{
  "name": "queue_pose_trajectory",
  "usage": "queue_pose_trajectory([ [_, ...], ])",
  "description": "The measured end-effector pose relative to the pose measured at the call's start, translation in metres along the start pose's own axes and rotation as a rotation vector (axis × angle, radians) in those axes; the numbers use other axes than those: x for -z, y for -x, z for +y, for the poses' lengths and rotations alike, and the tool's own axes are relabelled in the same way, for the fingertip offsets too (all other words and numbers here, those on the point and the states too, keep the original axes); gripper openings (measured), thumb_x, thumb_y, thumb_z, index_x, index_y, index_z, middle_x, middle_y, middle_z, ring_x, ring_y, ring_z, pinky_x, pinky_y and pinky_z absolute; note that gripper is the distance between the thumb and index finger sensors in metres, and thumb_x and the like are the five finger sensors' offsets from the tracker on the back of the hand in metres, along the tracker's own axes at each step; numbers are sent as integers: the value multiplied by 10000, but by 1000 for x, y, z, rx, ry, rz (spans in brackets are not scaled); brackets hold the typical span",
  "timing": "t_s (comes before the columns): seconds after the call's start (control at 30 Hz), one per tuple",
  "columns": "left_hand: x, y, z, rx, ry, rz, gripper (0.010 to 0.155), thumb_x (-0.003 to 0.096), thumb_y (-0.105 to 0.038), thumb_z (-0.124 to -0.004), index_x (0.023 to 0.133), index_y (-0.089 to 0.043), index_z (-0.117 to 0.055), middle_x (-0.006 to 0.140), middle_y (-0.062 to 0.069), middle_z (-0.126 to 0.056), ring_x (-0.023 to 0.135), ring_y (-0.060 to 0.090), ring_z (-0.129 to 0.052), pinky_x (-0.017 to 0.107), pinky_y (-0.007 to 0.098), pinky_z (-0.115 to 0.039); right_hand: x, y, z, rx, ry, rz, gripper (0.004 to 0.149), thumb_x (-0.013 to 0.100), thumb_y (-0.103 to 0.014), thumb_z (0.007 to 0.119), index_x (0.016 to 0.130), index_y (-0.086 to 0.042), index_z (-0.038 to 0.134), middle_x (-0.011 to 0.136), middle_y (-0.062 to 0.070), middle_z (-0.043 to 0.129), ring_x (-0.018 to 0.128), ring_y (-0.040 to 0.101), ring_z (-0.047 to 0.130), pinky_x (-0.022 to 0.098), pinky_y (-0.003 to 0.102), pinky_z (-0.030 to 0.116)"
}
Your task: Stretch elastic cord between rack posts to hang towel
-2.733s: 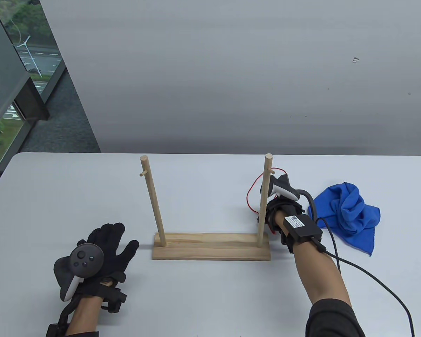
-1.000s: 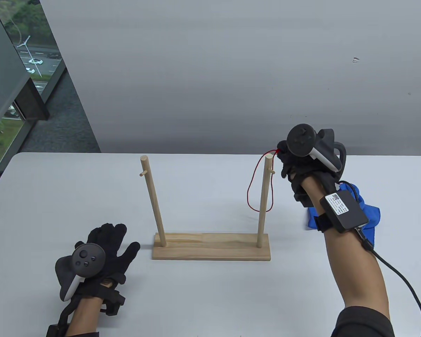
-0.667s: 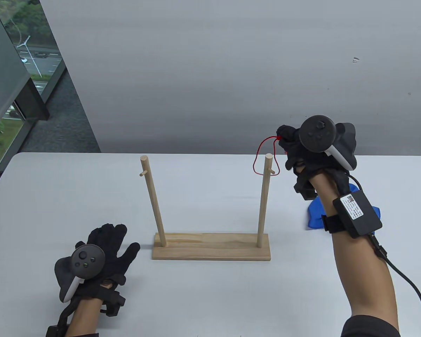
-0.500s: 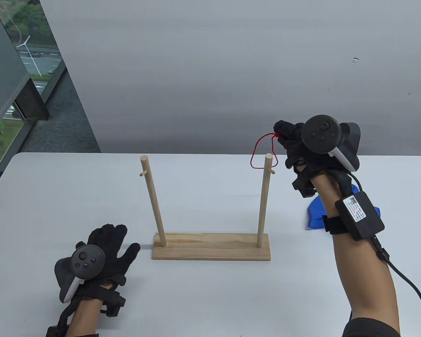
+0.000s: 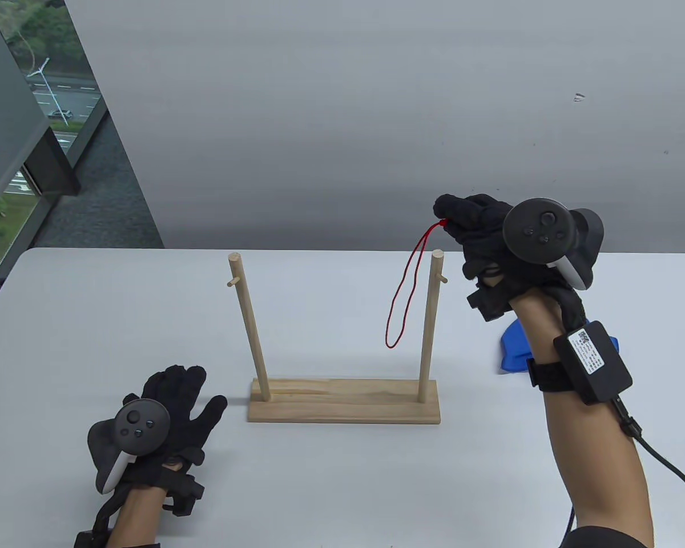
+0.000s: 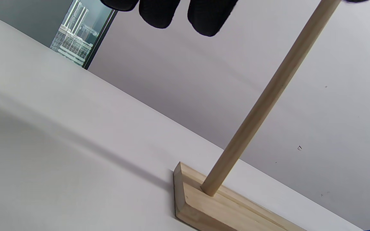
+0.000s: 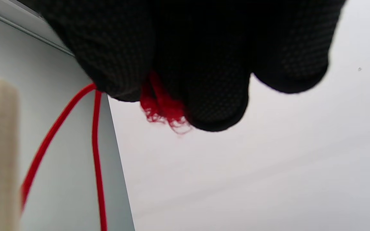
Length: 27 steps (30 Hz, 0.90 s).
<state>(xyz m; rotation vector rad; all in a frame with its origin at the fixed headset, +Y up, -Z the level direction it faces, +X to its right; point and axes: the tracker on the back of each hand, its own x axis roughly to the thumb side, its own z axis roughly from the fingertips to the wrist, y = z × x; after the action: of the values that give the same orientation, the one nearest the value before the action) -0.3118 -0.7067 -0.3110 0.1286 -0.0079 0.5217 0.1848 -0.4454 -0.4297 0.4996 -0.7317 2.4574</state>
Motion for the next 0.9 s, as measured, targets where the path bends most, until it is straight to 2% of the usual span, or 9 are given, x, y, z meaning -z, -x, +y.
queue_pose_trajectory([
  [0.3, 0, 0, 0, -3, 5, 2, 917, 387, -890, -570, 1080, -294, -643, 1204, 108, -569, 1125, 458, -480, 701, 753, -294, -12, -8, -6, 72, 22, -99, 395, 359, -295, 879, 752, -330, 907, 697, 7, 973, 519, 250, 1046, 357, 448, 844],
  [0.9, -1, -1, -1, -5, 13, -2, 912, 389, -885, -574, 1076, -291, -652, 1200, 111, -575, 1123, 457, -484, 700, 752, -298, -39, 16, -3, 136, 42, 1, 395, 362, -295, 880, 756, -322, 906, 695, 16, 974, 512, 251, 1046, 353, 452, 844],
])
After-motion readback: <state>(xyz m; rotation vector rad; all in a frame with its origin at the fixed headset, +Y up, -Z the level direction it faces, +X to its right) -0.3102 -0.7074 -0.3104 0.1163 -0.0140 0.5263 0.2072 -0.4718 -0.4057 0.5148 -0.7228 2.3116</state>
